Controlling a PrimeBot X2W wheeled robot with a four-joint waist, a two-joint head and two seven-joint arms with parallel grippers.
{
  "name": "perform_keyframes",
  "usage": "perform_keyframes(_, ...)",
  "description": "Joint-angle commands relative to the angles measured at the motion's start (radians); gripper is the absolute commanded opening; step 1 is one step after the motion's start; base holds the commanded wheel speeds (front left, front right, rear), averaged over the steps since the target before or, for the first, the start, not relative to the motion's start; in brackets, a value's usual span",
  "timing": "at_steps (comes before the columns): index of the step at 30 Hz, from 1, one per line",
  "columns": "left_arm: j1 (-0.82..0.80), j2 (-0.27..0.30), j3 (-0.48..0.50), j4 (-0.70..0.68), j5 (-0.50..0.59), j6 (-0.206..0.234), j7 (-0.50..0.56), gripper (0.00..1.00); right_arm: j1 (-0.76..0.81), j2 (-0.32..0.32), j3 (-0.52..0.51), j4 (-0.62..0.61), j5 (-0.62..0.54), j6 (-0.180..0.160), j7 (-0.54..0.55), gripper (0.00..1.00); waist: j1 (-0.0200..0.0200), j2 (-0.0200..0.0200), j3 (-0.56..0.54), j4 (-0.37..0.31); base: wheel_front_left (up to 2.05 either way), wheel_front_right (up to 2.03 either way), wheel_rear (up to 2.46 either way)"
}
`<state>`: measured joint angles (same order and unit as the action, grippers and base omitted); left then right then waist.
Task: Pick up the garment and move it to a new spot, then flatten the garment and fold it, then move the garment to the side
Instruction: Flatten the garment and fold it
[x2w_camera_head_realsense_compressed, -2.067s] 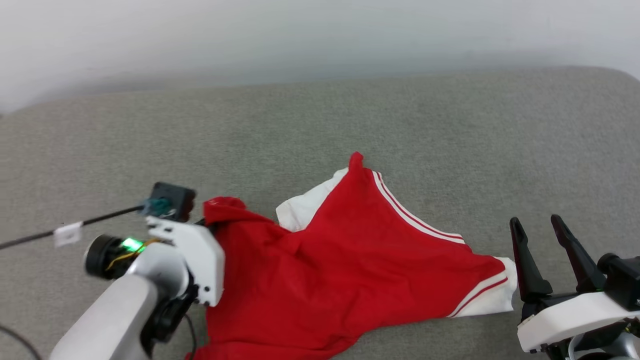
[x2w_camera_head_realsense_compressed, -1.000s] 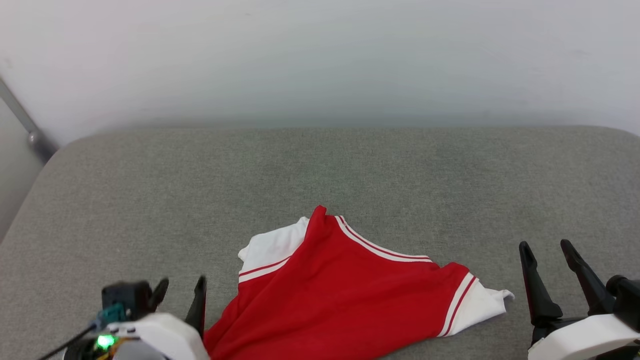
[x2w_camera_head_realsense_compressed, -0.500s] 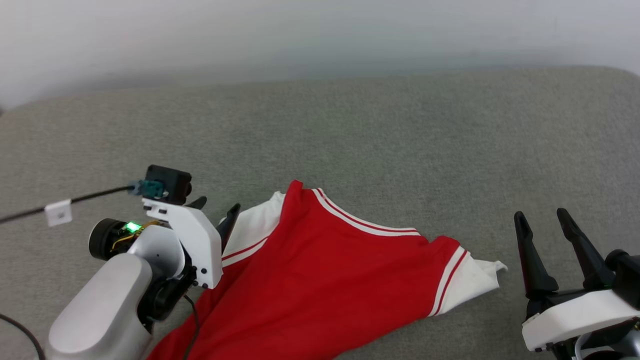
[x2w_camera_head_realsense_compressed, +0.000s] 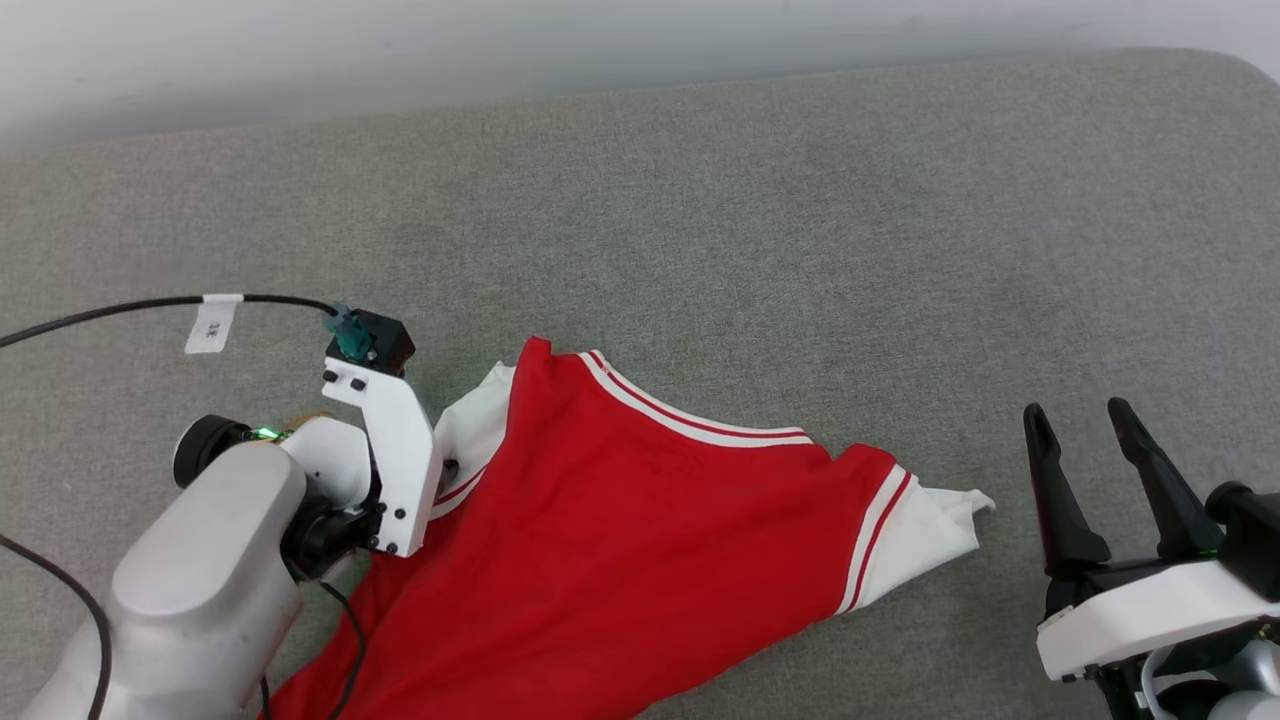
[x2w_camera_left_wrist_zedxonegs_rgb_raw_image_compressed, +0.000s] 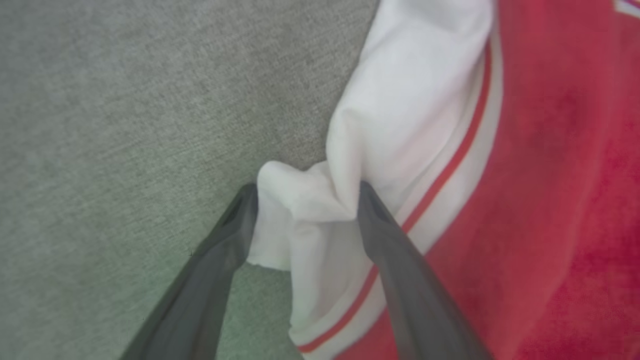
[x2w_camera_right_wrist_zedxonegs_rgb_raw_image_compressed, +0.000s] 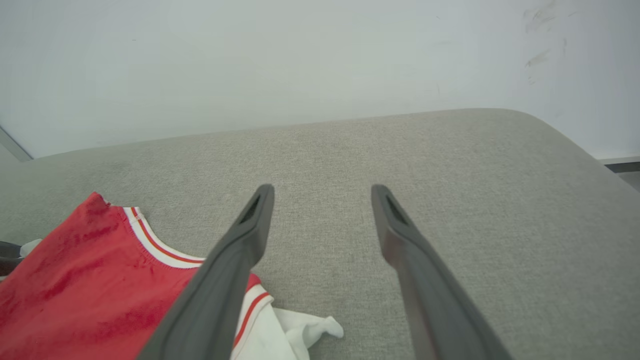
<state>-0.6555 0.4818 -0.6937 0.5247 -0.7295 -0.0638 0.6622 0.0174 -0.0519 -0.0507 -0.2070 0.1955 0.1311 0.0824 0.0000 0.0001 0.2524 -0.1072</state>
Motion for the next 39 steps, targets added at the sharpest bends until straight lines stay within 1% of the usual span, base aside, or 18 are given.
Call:
perform_keyframes(1, 0.080, -0.033, -0.044, 0.062, -0.026, -0.012, 0.057, 0.00, -0.020, 0.003, 0.003, 0.002, 0.004, -0.001, -0.004, 1.00, 0.0000, -0.0001, 0.003, 0.000, 0.00, 0.00, 0.00)
perform_keyframes(3, 0.072, -0.039, -0.047, 0.068, -0.027, -0.016, 0.054, 0.00, -0.021, 0.003, 0.001, 0.005, 0.003, -0.001, -0.004, 1.00, 0.0000, -0.0001, 0.004, 0.003, 0.00, 0.00, 0.00)
perform_keyframes(4, 0.069, -0.044, -0.024, 0.065, -0.041, -0.005, 0.026, 0.00, -0.022, 0.003, 0.000, 0.006, 0.003, -0.001, -0.005, 1.00, 0.0000, -0.0001, 0.003, 0.005, 0.00, 0.00, 0.00)
perform_keyframes(8, 0.043, -0.037, 0.070, 0.035, -0.050, 0.054, -0.132, 0.00, -0.021, 0.003, -0.009, 0.012, 0.007, -0.001, -0.009, 1.00, 0.0000, -0.0001, -0.006, 0.018, 0.00, 0.00, 0.00)
perform_keyframes(11, 0.053, 0.000, 0.137, -0.003, -0.040, 0.111, -0.260, 0.00, -0.010, 0.003, -0.014, 0.015, 0.008, -0.001, -0.006, 1.00, 0.0000, -0.0001, -0.021, 0.032, 0.00, 0.00, 0.00)
perform_keyframes(13, 0.078, 0.016, 0.172, -0.036, -0.030, 0.152, -0.325, 0.00, -0.001, 0.002, -0.023, 0.013, 0.003, -0.001, -0.001, 1.00, 0.0000, -0.0001, -0.033, 0.045, 0.00, 0.00, 0.00)
perform_keyframes(14, 0.078, 0.016, 0.172, -0.036, -0.030, 0.152, -0.325, 0.00, -0.001, 0.002, -0.023, 0.013, 0.003, -0.001, -0.001, 1.00, 0.0000, -0.0001, -0.033, 0.045, 0.00, 0.00, 0.00)
perform_keyframes(16, 0.119, 0.040, 0.200, -0.070, -0.033, 0.190, -0.361, 0.00, 0.005, 0.002, -0.031, 0.010, -0.002, -0.001, 0.003, 1.00, 0.0000, -0.0001, -0.045, 0.057, 0.00, 0.00, 0.00)
perform_keyframes(19, 0.213, 0.065, 0.231, -0.115, -0.061, 0.238, -0.374, 0.00, 0.010, 0.002, -0.041, 0.009, -0.003, -0.001, 0.011, 1.00, 0.0000, -0.0001, -0.064, 0.070, 0.00, 0.00, 0.00)
perform_keyframes(22, 0.317, 0.060, 0.249, -0.153, -0.102, 0.273, -0.368, 0.00, 0.017, 0.002, -0.055, 0.012, -0.001, -0.001, 0.017, 1.00, 0.0000, -0.0001, -0.077, 0.080, 0.00, 0.00, 0.00)
perform_keyframes(23, 0.345, 0.058, 0.255, -0.159, -0.112, 0.281, -0.372, 0.04, 0.018, 0.003, -0.059, 0.013, -0.001, -0.001, 0.018, 1.00, 0.0000, -0.0001, -0.080, 0.082, 0.00, 0.00, 0.00)
perform_keyframes(24, 0.369, 0.054, 0.263, -0.160, -0.124, 0.287, -0.381, 0.44, 0.020, 0.003, -0.063, 0.015, 0.000, -0.001, 0.019, 1.00, 0.0000, -0.0001, -0.084, 0.085, 0.00, 0.00, 0.00)
perform_keyframes(25, 0.390, 0.050, 0.268, -0.162, -0.128, 0.295, -0.396, 1.00, 0.021, 0.002, -0.067, 0.017, 0.002, -0.001, 0.019, 1.00, 0.0000, -0.0001, -0.089, 0.086, 0.00, 0.00, 0.00)
perform_keyframes(28, 0.429, 0.032, 0.286, -0.186, -0.121, 0.306, -0.477, 1.00, 0.027, 0.003, -0.079, 0.024, 0.000, -0.001, 0.024, 1.00, 0.0000, -0.0001, -0.108, 0.090, 0.00, 0.00, 0.00)
perform_keyframes(30, 0.439, 0.029, 0.301, -0.207, -0.093, 0.318, -0.561, 1.00, 0.030, 0.002, -0.085, 0.029, -0.001, -0.001, 0.028, 1.00, 0.0000, -0.0001, -0.125, 0.091, 0.00, 0.00, 0.00)
perform_keyframes(33, 0.463, 0.022, 0.311, -0.244, -0.057, 0.316, -0.680, 1.00, 0.043, 0.002, -0.095, 0.033, -0.001, -0.001, 0.038, 1.00, 0.0000, -0.0001, -0.156, 0.093, 0.00, 0.00, 0.00)
perform_keyframes(36, 0.478, 0.019, 0.316, -0.282, -0.022, 0.315, -0.776, 1.00, 0.053, 0.003, -0.103, 0.032, 0.001, -0.001, 0.045, 1.00, 0.0000, -0.0001, -0.184, 0.097, 0.00, 0.00, 0.00)
perform_keyframes(39, 0.500, 0.009, 0.314, -0.336, 0.014, 0.328, -0.856, 1.00, 0.067, 0.002, -0.105, 0.031, 0.006, -0.001, 0.056, 1.00, 0.0000, -0.0001, -0.209, 0.099, 0.00, 0.00, 0.00)
